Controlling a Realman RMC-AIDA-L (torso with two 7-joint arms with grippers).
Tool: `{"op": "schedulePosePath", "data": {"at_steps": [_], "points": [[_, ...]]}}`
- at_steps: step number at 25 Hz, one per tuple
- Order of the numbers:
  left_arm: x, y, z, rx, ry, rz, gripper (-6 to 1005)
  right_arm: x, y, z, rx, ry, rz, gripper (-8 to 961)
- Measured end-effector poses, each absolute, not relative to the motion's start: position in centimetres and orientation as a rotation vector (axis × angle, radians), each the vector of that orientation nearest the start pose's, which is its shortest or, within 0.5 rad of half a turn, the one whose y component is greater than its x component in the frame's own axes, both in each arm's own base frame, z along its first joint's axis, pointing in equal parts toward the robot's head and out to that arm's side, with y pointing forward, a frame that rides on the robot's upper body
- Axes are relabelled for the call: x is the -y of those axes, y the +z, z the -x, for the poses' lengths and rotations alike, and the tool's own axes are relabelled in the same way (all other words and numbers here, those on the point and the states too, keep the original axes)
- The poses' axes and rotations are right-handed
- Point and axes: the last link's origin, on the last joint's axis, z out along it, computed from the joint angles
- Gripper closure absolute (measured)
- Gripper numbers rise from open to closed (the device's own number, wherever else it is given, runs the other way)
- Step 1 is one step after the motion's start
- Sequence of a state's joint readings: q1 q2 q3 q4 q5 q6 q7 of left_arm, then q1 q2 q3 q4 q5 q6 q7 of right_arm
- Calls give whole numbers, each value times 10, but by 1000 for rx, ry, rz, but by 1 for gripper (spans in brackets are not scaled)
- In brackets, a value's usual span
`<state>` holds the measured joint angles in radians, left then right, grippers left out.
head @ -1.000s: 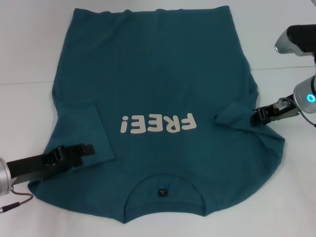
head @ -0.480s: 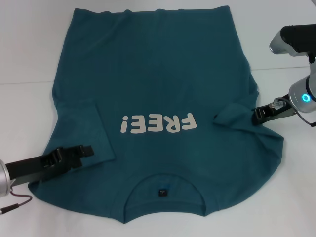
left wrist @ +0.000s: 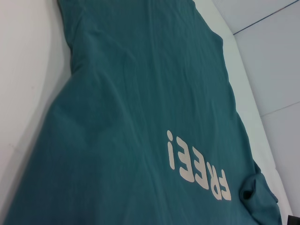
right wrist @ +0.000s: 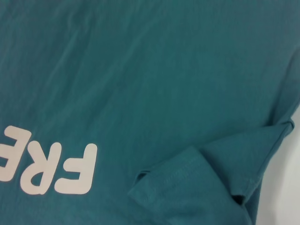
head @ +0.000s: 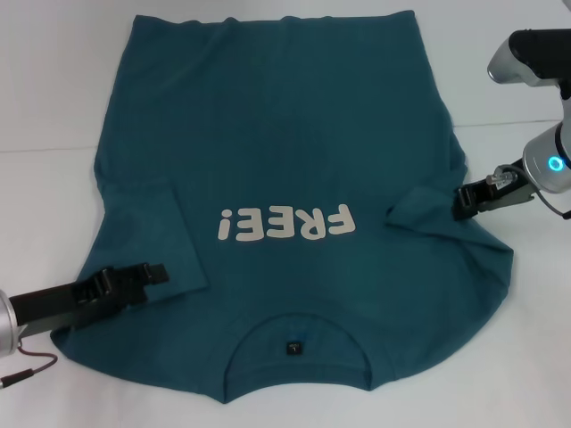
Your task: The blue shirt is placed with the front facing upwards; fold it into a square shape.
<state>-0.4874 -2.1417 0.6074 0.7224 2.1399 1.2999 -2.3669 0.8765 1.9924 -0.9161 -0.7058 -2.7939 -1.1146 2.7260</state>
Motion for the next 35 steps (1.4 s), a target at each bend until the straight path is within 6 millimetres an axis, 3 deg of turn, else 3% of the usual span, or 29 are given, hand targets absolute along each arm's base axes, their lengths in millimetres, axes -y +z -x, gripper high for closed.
{"op": "schedulePosePath", "data": {"at_steps": [11,16,25,35], "points": [[-336,-8,307,1950,-742,1954,400,-445,33,-250,-1406,-229,2038,906],[-336,-8,306,1949,-742,1955,400,-446,36,-252,-1393,-227,2032,881],[-336,-8,307,1952,-742,1954,400,-448,36,-253,-1375,-216,2021,679],[-336,-8,307,1953,-742,1952,400,-448,15,-257,-1314,-256,2013,651]]}}
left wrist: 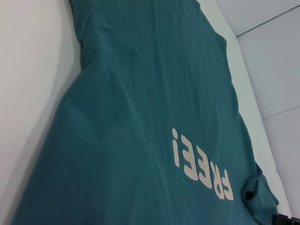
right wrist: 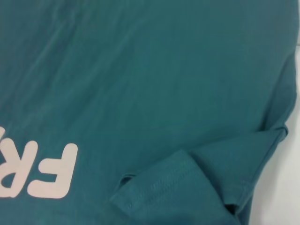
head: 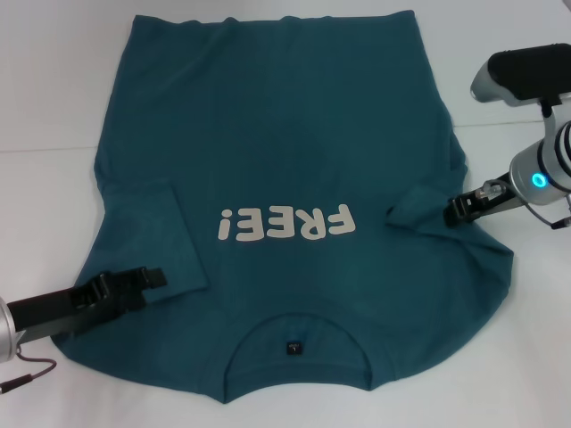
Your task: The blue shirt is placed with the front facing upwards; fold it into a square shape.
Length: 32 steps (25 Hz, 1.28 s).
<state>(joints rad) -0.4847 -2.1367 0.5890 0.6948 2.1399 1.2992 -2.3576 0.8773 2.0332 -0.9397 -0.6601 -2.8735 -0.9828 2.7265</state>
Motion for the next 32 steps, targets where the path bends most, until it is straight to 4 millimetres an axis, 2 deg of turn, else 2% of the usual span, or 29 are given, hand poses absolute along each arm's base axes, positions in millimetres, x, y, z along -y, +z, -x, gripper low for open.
{"op": "schedulePosePath", "data": {"at_steps": [6,11,19,24,32], "points": [[-336,-8,307,-2340,888,-2338,401,-449,13,-253,-1302,-245,2014,650],[-336,-8,307,-2340,888,-2338,401,-448,12,-253,-1303,-251,2019,825],[-336,-8,307,-2338,889,-2340,401,-447,15,-250,-1340,-246,2012,922],[-336,-8,307,-2339,889,-2339,399,-445,22,-236,-1379,-241,2019,922],[-336,-7,308,-2344,897,-2334,398,-442,11,-217,-1409,-250,2075,923]]}}
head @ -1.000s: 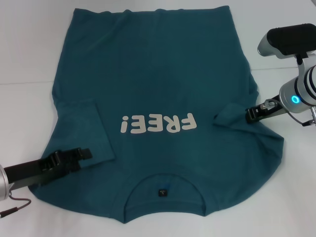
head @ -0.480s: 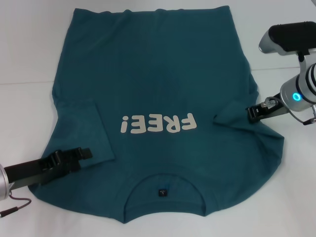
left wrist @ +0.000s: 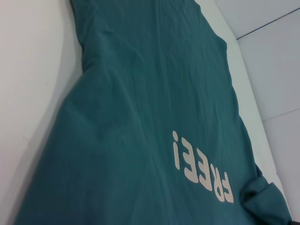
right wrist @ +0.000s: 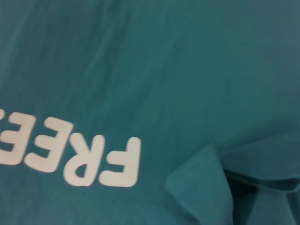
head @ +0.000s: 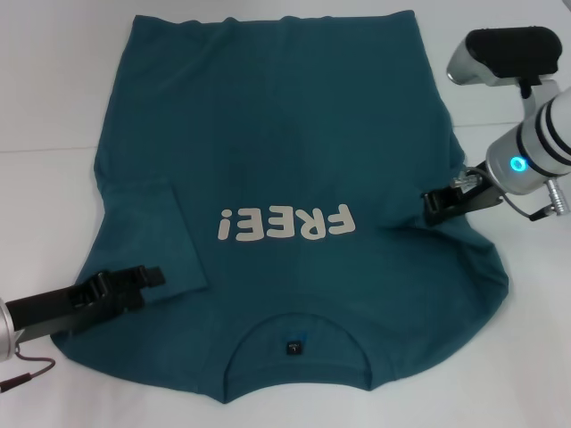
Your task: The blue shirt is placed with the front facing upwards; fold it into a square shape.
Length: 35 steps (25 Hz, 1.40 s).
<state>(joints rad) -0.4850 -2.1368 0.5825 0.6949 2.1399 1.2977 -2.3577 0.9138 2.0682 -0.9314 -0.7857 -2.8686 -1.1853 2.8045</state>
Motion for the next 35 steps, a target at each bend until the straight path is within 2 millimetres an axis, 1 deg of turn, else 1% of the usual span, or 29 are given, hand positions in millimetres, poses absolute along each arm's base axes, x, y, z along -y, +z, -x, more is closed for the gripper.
{"op": "schedulePosePath", "data": {"at_steps": [2,5,9,12,17,20,23,27,29,30,32,34,35], "points": [[-336,-7,308,-2344,897,-2334,399,-442,4,-209,-1410,-252,2093,923],[-336,-7,308,-2344,897,-2334,399,-443,1,-205,-1407,-251,2102,923],[-336,-7,308,-2345,897,-2334,399,-443,-6,-206,-1412,-256,2106,922],[-336,-7,308,-2347,899,-2334,399,-442,-9,-209,-1419,-260,2104,900],[-336,-7,308,-2348,900,-2334,398,-441,-11,-211,-1415,-267,2113,864],[-336,-7,308,-2348,900,-2334,398,-441,-8,-211,-1415,-253,2121,843],[-336,-7,308,-2348,899,-2334,398,-440,-8,-208,-1404,-234,2169,821],[-335,-7,309,-2353,899,-2332,398,-436,-8,-201,-1409,-162,2267,632],[-335,-6,311,-2357,898,-2330,398,-436,-3,-200,-1426,-115,2288,544],[-334,-6,311,-2359,898,-2329,398,-437,4,-204,-1441,-94,2275,502],[-334,-6,312,-2361,898,-2328,398,-438,6,-206,-1445,-92,2265,420],[-333,-6,313,-2365,898,-2326,398,-439,14,-215,-1450,-85,2230,337],[-333,-6,313,-2366,900,-2326,399,-439,14,-215,-1450,-85,2230,318]]}}
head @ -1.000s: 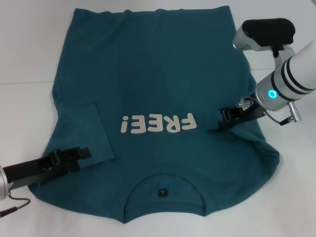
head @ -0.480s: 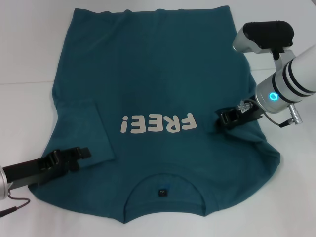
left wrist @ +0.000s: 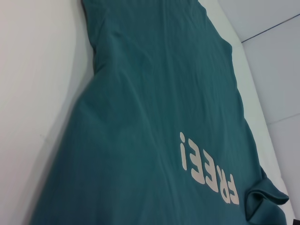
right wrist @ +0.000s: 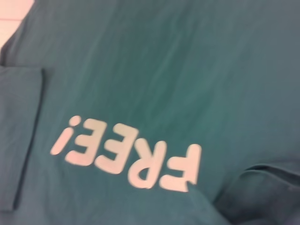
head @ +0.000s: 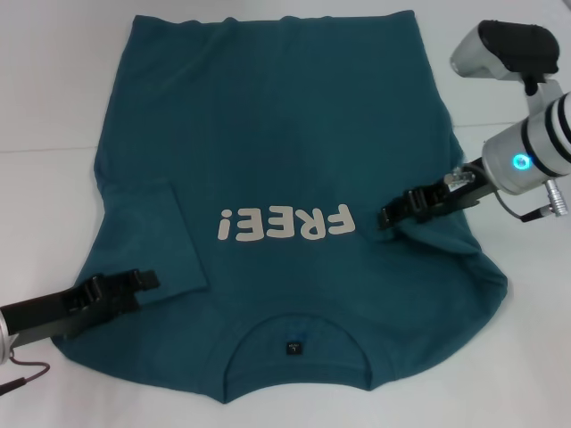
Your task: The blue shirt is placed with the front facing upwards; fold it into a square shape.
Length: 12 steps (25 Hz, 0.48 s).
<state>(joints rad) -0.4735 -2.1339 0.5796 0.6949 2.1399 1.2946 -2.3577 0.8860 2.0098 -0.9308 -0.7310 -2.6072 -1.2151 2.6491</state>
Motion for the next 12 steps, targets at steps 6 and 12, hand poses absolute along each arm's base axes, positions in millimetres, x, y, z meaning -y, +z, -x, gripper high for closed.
{"op": "schedulePosePath", "data": {"at_steps": [6,12], "points": [[-333,-5,313,-2366,901,-2326,399,-442,25,-226,-1435,-52,2161,245],[-334,-5,313,-2371,904,-2329,399,-439,12,-235,-1425,-102,2144,249]]}}
